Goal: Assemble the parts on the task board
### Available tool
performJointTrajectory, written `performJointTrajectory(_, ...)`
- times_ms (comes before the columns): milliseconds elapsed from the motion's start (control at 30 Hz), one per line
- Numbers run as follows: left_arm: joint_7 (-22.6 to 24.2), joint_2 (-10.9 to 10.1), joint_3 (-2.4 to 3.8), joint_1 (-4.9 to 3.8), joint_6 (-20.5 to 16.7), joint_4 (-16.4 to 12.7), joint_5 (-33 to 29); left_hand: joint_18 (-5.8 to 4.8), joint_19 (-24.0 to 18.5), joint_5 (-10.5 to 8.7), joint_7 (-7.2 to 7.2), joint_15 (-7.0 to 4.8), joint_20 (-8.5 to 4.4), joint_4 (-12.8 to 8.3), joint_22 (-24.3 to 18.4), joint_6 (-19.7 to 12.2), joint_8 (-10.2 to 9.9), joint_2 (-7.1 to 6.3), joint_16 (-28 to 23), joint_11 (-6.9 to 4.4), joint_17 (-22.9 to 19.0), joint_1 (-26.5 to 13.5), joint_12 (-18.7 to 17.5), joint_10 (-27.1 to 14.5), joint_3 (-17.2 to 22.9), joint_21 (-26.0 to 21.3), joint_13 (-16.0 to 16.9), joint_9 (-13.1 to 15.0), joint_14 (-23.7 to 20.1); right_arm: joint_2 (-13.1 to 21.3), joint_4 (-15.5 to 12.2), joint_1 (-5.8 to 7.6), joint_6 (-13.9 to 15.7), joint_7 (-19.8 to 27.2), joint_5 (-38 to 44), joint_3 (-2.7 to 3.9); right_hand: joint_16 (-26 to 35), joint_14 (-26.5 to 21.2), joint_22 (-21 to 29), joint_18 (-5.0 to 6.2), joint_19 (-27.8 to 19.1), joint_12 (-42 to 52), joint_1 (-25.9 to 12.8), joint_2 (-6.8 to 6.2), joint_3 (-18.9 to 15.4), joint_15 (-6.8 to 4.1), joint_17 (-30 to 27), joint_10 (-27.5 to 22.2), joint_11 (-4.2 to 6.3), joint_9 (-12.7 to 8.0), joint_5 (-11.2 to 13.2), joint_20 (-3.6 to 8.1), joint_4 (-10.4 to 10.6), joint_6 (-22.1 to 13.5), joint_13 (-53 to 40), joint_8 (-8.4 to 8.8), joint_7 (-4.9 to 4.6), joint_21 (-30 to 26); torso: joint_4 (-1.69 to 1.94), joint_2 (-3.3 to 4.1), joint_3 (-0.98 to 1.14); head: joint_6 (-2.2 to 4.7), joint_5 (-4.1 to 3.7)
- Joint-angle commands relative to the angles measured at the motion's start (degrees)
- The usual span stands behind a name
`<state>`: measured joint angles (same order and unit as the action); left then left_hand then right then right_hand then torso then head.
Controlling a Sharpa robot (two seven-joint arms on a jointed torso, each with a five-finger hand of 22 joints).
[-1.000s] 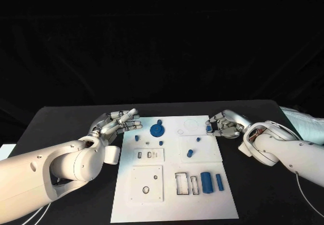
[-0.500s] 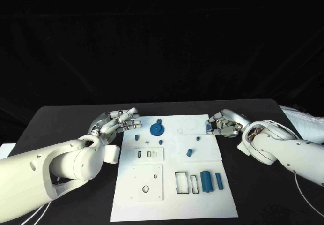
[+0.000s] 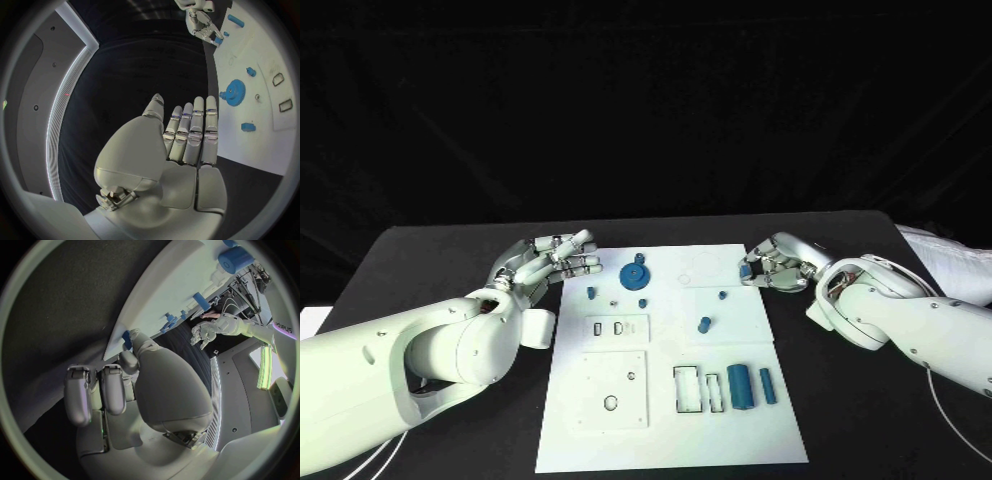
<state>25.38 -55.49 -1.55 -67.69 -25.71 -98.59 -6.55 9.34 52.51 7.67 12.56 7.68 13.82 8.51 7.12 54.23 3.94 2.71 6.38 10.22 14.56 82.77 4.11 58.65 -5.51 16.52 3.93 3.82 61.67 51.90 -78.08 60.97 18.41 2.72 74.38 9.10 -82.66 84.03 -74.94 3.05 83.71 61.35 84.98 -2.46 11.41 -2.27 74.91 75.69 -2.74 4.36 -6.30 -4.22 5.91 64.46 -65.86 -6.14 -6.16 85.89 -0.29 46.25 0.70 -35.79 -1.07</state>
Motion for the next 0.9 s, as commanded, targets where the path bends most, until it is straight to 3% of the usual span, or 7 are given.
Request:
performJointTrajectory(33, 0.3, 0.0, 0.04, -0.03, 0.8, 0.0, 0.3, 1.08, -0.3, -0.17, -0.07, -0.05, 0.05, -0.3, -0.1, 0.0, 0.0, 0.1, -0.3, -0.27, 0.0, 0.2, -0.1, -0.1, 0.1, 0.1, 0.0, 0.0, -0.5, -0.1, 0.0, -0.15, 0.7, -1.4, 2.3, -0.07, -0.2, 3.8, -6.2, -0.94, 0.2, 0.2, 0.3, 1.33, 0.6, -0.39, 4.1, 1.7, 1.62, 0.5, 0.3, 0.28, 0.0, 0.8, -0.1, -0.53, 0.24, 0.3, -0.05, 0.01, 0.03, 0.04, -0.05)
performJointTrajectory(300, 0.3, 0.0, 0.04, -0.03, 0.7, 0.2, 0.3, 1.08, -0.3, -0.17, -0.01, -0.04, 0.04, -0.4, -0.1, 0.0, -0.1, 0.2, -0.3, -0.25, 0.0, 0.2, -0.1, -0.1, 0.2, 0.1, 0.0, 0.0, -0.6, -0.4, -1.8, -0.15, 2.6, -1.8, 3.3, 0.11, -0.2, 3.8, -6.3, -0.96, 0.2, 0.2, -0.1, 1.46, 1.0, -0.56, 4.1, 1.9, 1.81, 0.6, 0.4, 0.44, -0.2, 1.2, -0.3, -0.77, 0.48, 0.3, 0.01, 0.02, 0.03, 0.06, -0.2)
performJointTrajectory(433, 0.3, 0.0, 0.04, -0.03, 0.7, 0.2, 0.3, 1.08, -0.3, -0.17, -0.01, -0.04, 0.04, -0.4, -0.1, 0.0, -0.1, 0.2, -0.3, -0.25, 0.0, 0.2, -0.1, -0.1, 0.2, 0.1, 0.0, 0.0, -0.6, -0.3, -3.7, -0.13, 4.1, -3.1, 2.8, 0.68, -0.2, 3.8, -6.3, -0.95, 0.2, 0.0, -0.8, 1.4, 1.0, -0.63, 4.0, 1.9, 1.84, 0.6, 0.6, 0.53, -0.1, 1.2, -0.1, -0.73, 0.51, 0.3, -0.01, -0.1, -0.04, 0.16, -0.24)
performJointTrajectory(667, 0.3, -0.1, 0.04, -0.04, 1.0, 0.4, 0.2, 1.08, -0.3, -0.17, -0.01, -0.04, 0.04, -0.4, -0.1, 0.0, -0.1, 0.2, -0.3, -0.25, 0.0, 0.2, -0.1, -0.1, 0.2, 0.1, 0.0, 0.0, -0.6, -0.5, -9.8, 0.3, 5.6, -10.1, 2.6, 1.39, 0.5, 3.6, -5.7, -0.82, -0.2, -1.6, -1.9, 1.53, 1.4, -0.64, 3.2, 1.2, 1.84, 0.6, 1.0, 0.62, 0.0, 0.8, 1.0, -0.44, 0.47, 0.0, -0.28, -0.44, -0.34, 0.28, 0.02)
performJointTrajectory(900, 0.3, 0.1, 0.04, -0.04, 1.1, 1.2, -0.1, 1.08, -0.3, -0.18, -0.02, -0.04, 0.05, -0.4, -0.1, 0.0, -0.1, 0.21, -0.3, -0.24, 0.0, 0.2, -0.1, -0.1, 0.2, 0.1, 0.0, 0.0, -0.6, -3.8, -15.5, 0.38, 5.7, -18.8, 8.0, 1.32, 0.7, 3.5, -5.4, -0.76, -0.4, -2.3, -1.7, 1.61, 2.1, -0.71, 2.9, 0.9, 1.92, 0.6, 0.8, 0.67, -0.6, 0.9, 1.4, -0.47, 0.55, -0.2, -0.06, -0.83, -0.65, -0.35, 0.53)
